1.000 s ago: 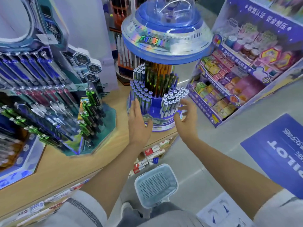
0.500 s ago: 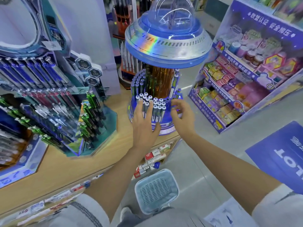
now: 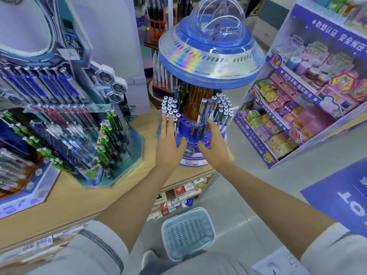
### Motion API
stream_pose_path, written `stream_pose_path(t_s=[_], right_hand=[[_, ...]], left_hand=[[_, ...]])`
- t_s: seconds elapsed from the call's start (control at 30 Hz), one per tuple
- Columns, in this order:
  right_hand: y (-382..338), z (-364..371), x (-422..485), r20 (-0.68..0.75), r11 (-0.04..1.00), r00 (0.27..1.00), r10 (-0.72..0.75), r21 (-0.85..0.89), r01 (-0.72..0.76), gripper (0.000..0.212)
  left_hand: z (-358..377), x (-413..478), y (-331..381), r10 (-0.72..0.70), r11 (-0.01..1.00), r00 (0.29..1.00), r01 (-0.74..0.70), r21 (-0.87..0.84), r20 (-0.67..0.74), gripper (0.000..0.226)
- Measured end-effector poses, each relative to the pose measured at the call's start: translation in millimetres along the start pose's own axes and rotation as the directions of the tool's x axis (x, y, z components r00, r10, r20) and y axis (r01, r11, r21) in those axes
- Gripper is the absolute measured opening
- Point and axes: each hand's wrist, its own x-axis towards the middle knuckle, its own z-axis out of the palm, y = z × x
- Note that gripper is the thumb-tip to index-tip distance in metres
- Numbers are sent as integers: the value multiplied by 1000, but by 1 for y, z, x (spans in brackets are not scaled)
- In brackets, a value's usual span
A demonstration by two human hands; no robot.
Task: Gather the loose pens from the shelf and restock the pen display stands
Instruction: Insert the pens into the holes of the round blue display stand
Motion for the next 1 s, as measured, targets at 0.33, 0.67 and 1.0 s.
stream_pose_path(t_s=[0.33,0.67,1.0], right_hand=[[-11,-1,-15,-174,982,966,-190,-51,184,36],[-31,117,-71,617,917,776,-132,-222,332,48],[-64,241,-113,537,719,841,65,-610,334,37]], left_hand=[[-20,-20,-5,-18,994,994,29,101,-104,55],[-88,-150,-128,-212,857,969,248,452,-130,35],[-171,-216,-235,-286,872,941,178,457,178,53]])
